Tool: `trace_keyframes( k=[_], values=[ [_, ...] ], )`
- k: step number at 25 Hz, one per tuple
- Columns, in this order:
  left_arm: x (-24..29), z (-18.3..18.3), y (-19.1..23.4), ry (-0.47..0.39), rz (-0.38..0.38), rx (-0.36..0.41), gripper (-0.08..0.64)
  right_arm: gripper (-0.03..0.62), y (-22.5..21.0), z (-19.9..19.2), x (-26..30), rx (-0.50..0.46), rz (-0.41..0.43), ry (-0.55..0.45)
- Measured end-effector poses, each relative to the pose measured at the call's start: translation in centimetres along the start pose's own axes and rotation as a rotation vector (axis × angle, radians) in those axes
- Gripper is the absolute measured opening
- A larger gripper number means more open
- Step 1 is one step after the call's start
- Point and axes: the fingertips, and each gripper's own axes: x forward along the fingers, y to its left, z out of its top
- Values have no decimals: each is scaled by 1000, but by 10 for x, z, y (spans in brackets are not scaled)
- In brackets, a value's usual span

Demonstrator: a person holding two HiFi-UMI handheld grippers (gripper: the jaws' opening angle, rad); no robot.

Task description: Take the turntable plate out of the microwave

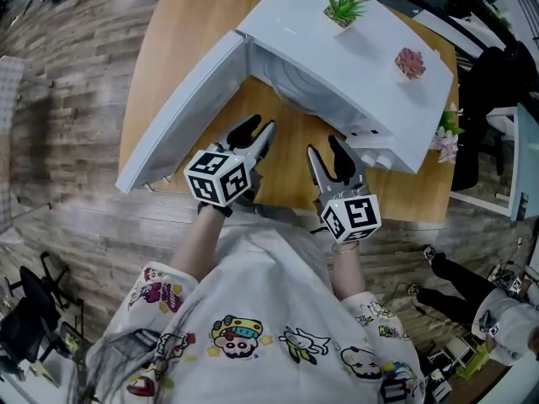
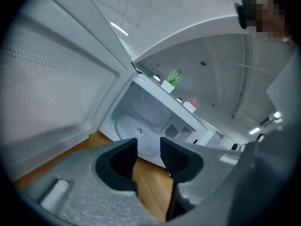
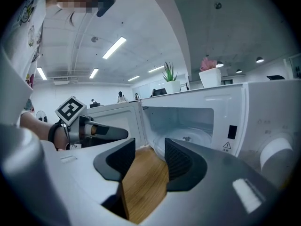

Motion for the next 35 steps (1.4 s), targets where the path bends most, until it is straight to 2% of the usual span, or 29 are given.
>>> trace_keyframes(
  k=[15, 23, 35],
  values=[
    [50, -33, 22, 38, -19, -174, 144, 187, -9, -34, -6, 61, -34, 27],
    [80, -43, 41, 48, 8, -256, 144, 184, -17, -44, -6, 91, -50, 29],
    [112, -50, 57, 37, -18, -392, 132, 183, -19, -56, -2, 106, -48, 57]
  ],
)
